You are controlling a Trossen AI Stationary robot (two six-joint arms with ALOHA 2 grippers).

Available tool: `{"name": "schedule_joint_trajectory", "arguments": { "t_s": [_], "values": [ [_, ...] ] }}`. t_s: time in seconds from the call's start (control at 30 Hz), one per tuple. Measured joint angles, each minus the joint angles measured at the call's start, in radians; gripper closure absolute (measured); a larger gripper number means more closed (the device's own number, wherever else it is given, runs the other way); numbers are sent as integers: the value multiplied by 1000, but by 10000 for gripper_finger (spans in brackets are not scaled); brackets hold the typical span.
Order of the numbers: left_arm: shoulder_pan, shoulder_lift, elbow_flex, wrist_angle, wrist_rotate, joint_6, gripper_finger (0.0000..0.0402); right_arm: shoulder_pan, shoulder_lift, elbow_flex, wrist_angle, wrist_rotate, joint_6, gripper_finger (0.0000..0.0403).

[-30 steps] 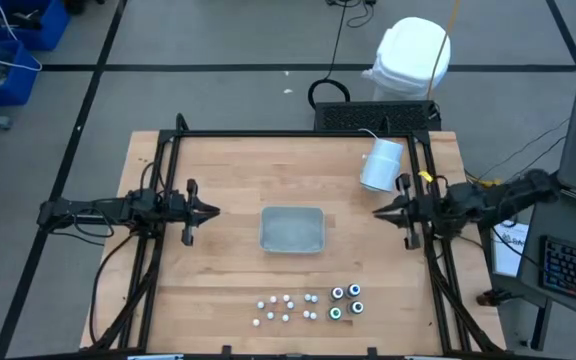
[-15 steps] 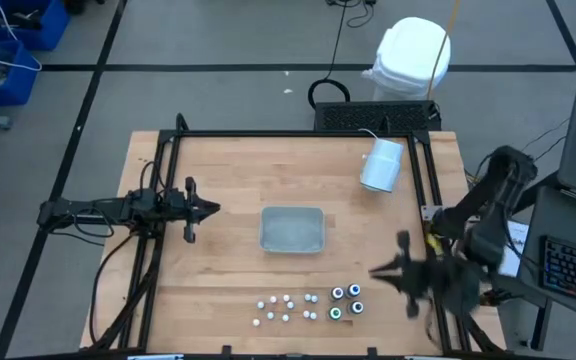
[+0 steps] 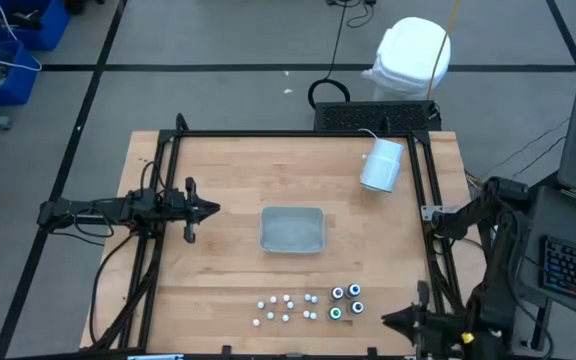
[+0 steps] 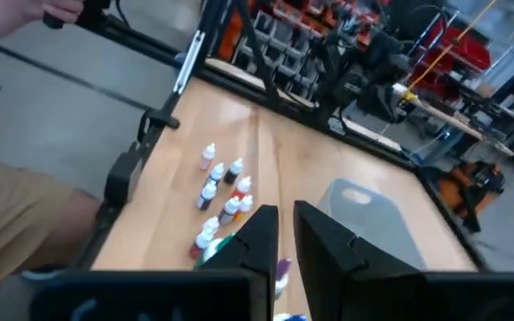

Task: Pick & Place food coloring
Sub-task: Put the big black bottle into the gray bin

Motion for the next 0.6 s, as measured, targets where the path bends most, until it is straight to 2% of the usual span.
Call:
{"name": "schedule_joint_trajectory", "arguments": {
  "t_s": [0.13, 0.3, 0.5, 0.6],
  "values": [
    [0, 0, 0, 1, -21, 0, 362, 0, 47, 0, -14, -2, 108, 364],
    [0, 0, 0, 1, -79, 1, 362, -11, 97, -17, 3, -6, 215, 319],
    [0, 0, 0, 2, -97, 1, 362, -72, 118, -78, 27, -172, 294, 243],
    [0, 0, 0, 5, -109, 1, 362, -97, 113, -98, 30, -215, 346, 214]
  ]
}}
